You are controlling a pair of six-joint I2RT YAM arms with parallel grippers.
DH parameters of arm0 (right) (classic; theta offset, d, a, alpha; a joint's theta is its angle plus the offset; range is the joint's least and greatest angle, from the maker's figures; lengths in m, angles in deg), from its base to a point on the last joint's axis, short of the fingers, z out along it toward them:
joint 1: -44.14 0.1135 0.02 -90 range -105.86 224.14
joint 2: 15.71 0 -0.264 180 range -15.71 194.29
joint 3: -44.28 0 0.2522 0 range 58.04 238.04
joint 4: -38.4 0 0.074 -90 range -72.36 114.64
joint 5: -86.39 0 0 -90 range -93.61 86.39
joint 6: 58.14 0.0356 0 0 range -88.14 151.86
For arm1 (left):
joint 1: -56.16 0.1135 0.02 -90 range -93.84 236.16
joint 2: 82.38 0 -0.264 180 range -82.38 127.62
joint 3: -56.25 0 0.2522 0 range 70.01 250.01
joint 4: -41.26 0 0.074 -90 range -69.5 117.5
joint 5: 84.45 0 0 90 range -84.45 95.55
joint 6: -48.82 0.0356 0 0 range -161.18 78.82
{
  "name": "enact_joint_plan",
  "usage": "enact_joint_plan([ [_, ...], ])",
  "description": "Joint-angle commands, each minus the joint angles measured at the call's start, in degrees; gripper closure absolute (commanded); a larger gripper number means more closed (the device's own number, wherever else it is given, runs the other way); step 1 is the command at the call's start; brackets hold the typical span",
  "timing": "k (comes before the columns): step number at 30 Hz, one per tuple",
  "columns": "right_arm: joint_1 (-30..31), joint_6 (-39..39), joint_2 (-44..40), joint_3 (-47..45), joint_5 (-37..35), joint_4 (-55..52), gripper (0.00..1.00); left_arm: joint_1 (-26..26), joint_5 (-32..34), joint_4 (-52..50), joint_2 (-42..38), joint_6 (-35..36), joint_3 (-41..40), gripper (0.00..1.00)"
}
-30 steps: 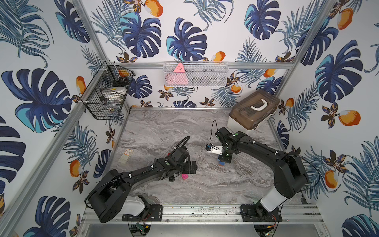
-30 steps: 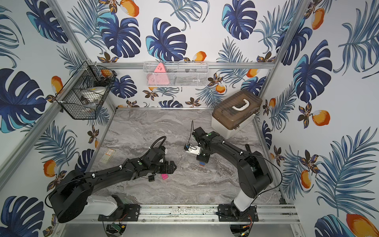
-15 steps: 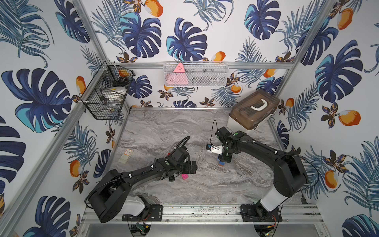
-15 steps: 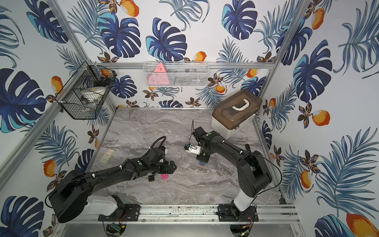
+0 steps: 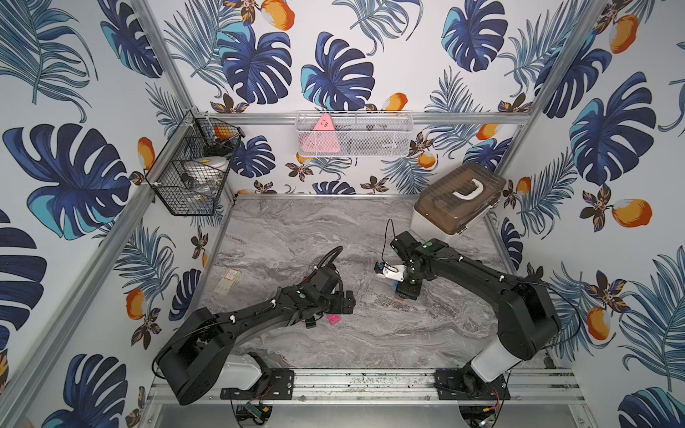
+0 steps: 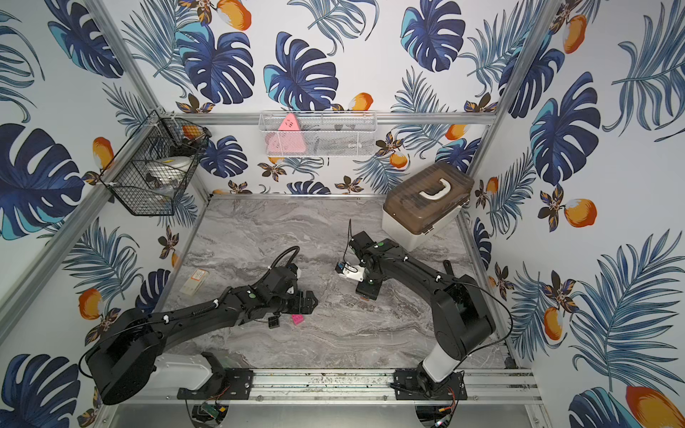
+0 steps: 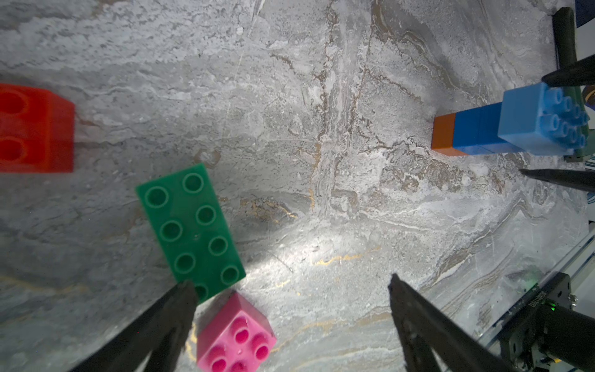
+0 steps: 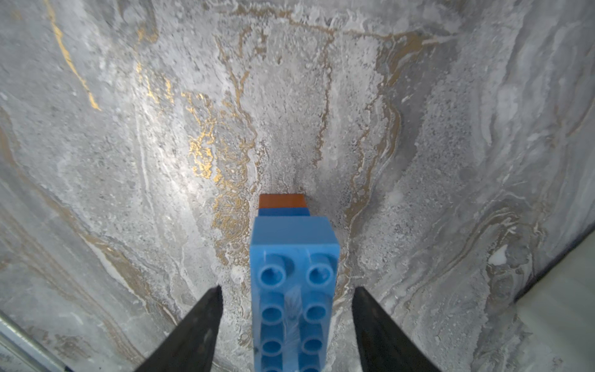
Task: Assemble a spoon with lego
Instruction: Assemble the lego brick with the lego brick.
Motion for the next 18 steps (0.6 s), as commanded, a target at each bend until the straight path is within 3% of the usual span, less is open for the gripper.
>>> enact_joint_plan([
  [1, 0.0, -0.06, -0.11, -0.52, -3.12, 1.71, 0.31, -0.04, 0.58, -0.99, -0.19, 0.17, 0.69, 0.01],
  [13, -2.2, 0.23, 1.21, -0.25, -6.39, 2.36, 0.27, -0.03, 0.76, -1.55, -0.22, 0.54, 0.97, 0.01],
  [18, -2.21, 0.69, 0.43, 0.18, -4.31, 1.72, 0.27, -0.01, 0.76, -1.51, -0.35, 0.53, 0.79, 0.01],
])
